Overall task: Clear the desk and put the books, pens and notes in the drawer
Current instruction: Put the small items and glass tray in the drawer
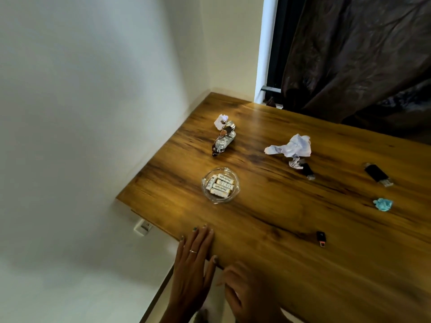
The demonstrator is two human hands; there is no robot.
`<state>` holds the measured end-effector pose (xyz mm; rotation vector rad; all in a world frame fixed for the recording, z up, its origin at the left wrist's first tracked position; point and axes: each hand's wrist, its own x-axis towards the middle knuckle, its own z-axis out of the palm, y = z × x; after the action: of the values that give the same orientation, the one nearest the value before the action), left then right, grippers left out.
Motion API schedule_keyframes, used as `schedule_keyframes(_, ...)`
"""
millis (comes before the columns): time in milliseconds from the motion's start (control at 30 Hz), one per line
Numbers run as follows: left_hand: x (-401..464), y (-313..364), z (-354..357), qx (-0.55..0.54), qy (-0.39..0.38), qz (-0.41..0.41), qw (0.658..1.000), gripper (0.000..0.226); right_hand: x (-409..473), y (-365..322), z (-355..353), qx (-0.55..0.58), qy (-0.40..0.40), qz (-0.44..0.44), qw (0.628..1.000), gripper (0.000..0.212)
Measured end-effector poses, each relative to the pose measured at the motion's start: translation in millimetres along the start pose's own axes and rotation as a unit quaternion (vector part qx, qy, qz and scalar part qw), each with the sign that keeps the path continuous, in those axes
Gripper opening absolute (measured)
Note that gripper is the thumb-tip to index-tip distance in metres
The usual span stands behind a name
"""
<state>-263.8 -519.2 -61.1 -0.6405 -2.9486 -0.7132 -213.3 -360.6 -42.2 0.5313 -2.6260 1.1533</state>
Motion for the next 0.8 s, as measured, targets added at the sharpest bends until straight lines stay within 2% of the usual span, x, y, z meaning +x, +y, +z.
schedule_keyframes(100,-6,-5,1,0.023,-0.017,0.018,0.999,0.055,-14,-8,6,-0.041,-0.025,-0.006,0.999,0.009)
schedule_keyframes(200,-12,-10,2,0.033,-0.028,0.040,0.998,0.057,-30,-17,18,-0.066,-0.021,0.053,0.996,0.008)
schedule_keyframes(333,-27,-16,-4,0.046,-0.033,0.073,0.996,0.060,-54,-27,41,-0.048,0.020,0.167,0.985,0.014)
schedule_keyframes(400,-36,-20,-4,0.047,-0.034,0.080,0.995,0.063,-64,-36,50,0.019,0.040,0.299,0.953,0.020)
schedule_keyframes(500,-46,-26,-1,0.058,-0.045,0.092,0.993,0.069,-87,-35,65,0.176,0.105,0.501,0.841,0.017)
schedule_keyframes(567,-46,-27,1,0.069,-0.050,0.094,0.992,0.072,-99,-31,69,0.297,0.206,0.573,0.736,0.018)
schedule_keyframes(667,-46,-23,1,0.069,-0.056,0.109,0.990,0.075,-114,-24,71,0.505,0.329,0.582,0.546,0.031)
schedule_keyframes(733,-47,-20,3,0.063,-0.057,0.134,0.987,0.076,-121,-10,72,0.547,0.366,0.591,0.467,0.037)
schedule_keyframes(800,-48,-19,6,0.062,-0.056,0.154,0.985,0.078,-121,6,73,0.559,0.388,0.591,0.433,0.035)
